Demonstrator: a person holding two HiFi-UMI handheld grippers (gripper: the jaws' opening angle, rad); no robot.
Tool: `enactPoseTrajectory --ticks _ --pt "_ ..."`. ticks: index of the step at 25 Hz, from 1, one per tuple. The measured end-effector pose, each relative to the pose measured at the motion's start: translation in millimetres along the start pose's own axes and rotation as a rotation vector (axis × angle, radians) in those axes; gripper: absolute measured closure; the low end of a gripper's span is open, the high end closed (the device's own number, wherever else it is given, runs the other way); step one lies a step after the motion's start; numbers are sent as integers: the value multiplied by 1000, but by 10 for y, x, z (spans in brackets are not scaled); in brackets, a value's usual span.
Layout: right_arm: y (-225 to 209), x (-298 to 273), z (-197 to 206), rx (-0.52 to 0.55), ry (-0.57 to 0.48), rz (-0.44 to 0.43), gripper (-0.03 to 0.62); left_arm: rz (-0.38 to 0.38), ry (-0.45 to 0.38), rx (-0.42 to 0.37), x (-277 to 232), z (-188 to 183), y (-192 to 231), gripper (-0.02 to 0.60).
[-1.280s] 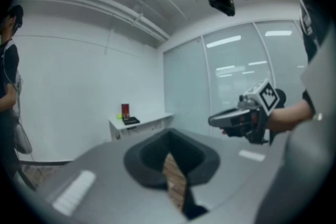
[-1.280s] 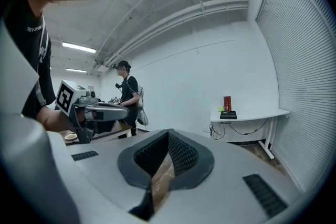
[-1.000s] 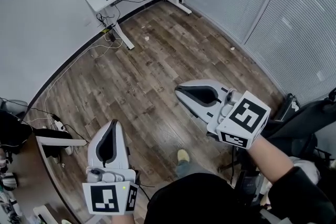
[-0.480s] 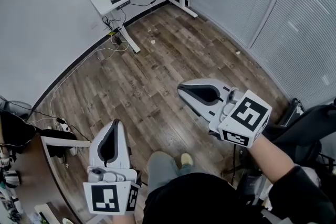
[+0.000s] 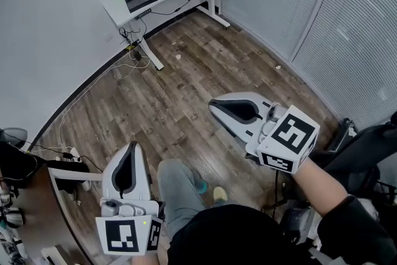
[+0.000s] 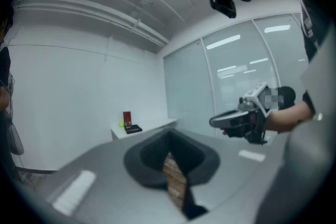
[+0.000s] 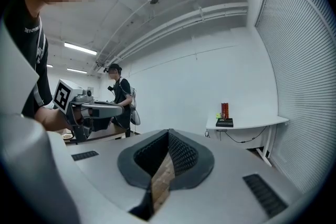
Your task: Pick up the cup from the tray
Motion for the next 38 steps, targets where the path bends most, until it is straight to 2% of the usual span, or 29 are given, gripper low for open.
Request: enactPoseTrajectory --ticks 12,17,22,30,38 --pt "-137 -143 -121 59 8 16 588 21 -56 2 -230 -20 98 584" --pt "-191 -389 -142 80 22 13 588 32 -66 9 -369 33 287 584" --pt "-453 -699 -148 85 38 9 588 49 -68 15 -739 60 474 584" --pt "-854 -1532 -186 63 90 -16 588 40 -39 37 -1344 126 1151 584" --pt "-1327 -2365 -375 48 82 -14 588 35 -18 30 -1959 69 1886 584"
Point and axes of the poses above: the fingertips, and each gripper's own axes: x backward along the fingers, y to its left, z out of its underside, the point moved 6 cm from there along x, backward along the fingers, and after that the axes turned 1 degree about -z, right-handed, at the moved point
